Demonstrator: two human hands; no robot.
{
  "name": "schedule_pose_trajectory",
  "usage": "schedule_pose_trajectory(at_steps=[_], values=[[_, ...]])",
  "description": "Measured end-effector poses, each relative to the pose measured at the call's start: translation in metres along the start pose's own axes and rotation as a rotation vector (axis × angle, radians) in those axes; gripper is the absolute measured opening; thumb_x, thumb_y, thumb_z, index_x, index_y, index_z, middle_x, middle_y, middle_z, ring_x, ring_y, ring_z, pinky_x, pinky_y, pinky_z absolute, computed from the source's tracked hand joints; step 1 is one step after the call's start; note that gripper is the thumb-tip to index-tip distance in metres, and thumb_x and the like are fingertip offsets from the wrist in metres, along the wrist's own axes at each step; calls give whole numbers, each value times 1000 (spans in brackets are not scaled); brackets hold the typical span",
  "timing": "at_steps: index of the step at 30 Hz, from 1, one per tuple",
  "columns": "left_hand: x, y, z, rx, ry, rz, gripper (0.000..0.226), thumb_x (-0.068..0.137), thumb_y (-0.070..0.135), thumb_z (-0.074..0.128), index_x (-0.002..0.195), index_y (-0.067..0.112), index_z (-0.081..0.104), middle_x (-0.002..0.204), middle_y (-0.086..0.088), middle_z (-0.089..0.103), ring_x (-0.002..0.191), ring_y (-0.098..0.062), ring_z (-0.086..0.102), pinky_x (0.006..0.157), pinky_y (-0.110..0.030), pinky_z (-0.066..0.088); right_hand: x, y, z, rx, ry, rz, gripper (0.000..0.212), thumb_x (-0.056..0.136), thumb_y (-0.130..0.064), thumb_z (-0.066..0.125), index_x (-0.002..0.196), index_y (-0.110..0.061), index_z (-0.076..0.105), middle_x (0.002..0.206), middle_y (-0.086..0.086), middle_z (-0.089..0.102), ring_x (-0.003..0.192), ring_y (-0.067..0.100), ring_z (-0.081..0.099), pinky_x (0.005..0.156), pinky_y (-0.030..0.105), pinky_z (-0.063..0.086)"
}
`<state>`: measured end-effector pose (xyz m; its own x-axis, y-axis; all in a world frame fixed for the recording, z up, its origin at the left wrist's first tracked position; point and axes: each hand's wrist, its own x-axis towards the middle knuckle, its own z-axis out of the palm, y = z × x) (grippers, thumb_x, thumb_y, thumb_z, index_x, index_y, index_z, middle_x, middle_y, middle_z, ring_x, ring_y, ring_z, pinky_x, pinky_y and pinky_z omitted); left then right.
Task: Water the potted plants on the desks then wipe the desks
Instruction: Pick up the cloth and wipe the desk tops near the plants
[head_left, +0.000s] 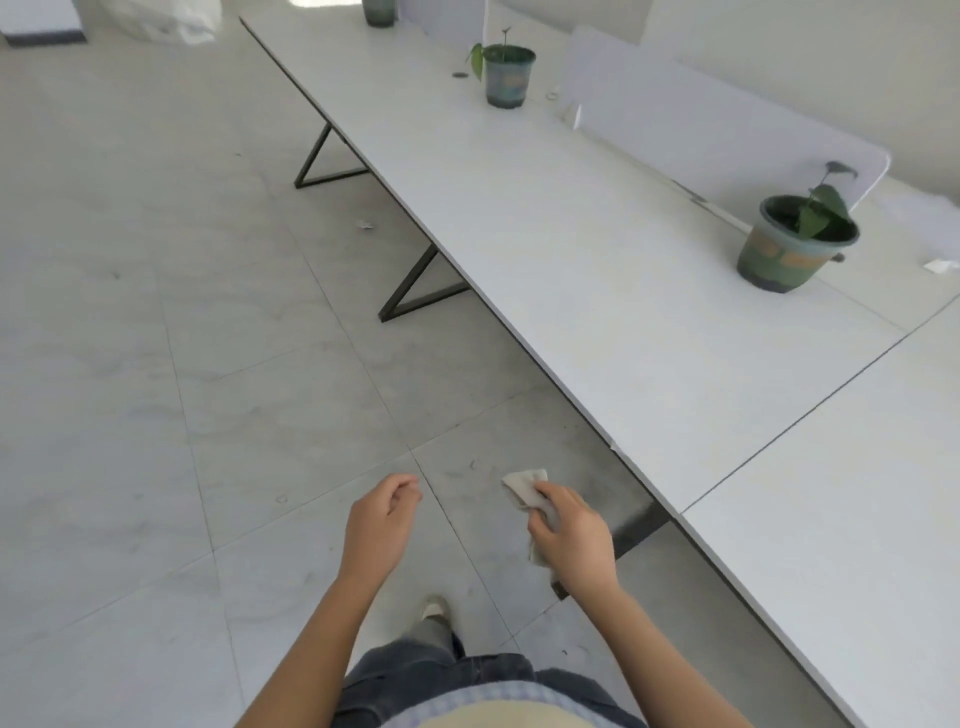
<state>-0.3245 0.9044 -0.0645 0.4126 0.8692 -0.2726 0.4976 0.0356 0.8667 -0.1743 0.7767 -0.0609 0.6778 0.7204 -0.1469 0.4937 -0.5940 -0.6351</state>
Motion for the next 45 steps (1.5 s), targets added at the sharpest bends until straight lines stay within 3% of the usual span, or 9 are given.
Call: schedule_pose_trajectory(at_steps=[3,9,20,27,32,37,40,43,45], values=[[35,3,-14,-13,-29,-3,14,92,16,48,98,19,60,94,-2,66,91,-16,60,76,-22,41,16,-19,13,-12,7,24,33,85,-14,53,117,-14,57,109,7,64,93,26,60,73,34,45],[70,-8,-2,79,-248,-59,14,92,14,47,97,19,59,90,1,65,93,-17,60,75,-21,42,37,-23,26,-48,-15,129,32,84,-15,52,116,-16,59,109,6,65,94,26,60,74,34,47],[181,42,44,146,-251,-36,19,92,13,48,103,11,63,94,-5,66,91,-20,61,72,-21,41,158,-10,-5,56,66,79,33,87,-23,51,120,-20,56,108,2,68,95,21,61,79,29,46],[254,129,110,142,-218,103,17,92,13,47,92,21,62,83,-1,66,83,-22,60,68,-22,42,253,17,-68,196,326,79,34,82,-25,47,111,-15,63,86,8,70,71,18,54,62,24,42],[291,168,163,224,-257,182,24,93,13,46,109,9,63,100,-2,66,97,-16,57,83,-26,41,285,73,-125,296,562,346,25,91,-13,47,113,-12,59,104,5,65,95,26,58,74,29,40],[332,196,220,378,-290,340,26,93,12,45,112,8,63,111,-5,65,99,-16,52,82,-25,37,303,153,-185,101,832,603,39,87,-23,34,114,-6,54,122,18,57,107,40,49,85,42,39],[355,211,253,492,-351,464,31,90,15,44,112,3,62,113,-11,65,109,-28,51,88,-32,39,302,201,-198,-45,681,808,33,92,-26,36,117,-10,51,133,18,45,118,41,38,94,51,33],[379,225,281,643,-394,615,49,80,28,35,110,1,63,116,-15,64,114,-38,52,89,-43,42,304,217,-184,-147,418,916,49,87,-50,36,128,-23,41,149,13,24,137,34,13,108,56,16],[399,231,295,793,-433,718,43,78,23,44,110,1,63,120,-19,62,114,-42,54,84,-51,47,312,212,-171,-181,346,966,58,88,-52,37,139,-27,25,155,11,11,141,35,0,113,56,7]])
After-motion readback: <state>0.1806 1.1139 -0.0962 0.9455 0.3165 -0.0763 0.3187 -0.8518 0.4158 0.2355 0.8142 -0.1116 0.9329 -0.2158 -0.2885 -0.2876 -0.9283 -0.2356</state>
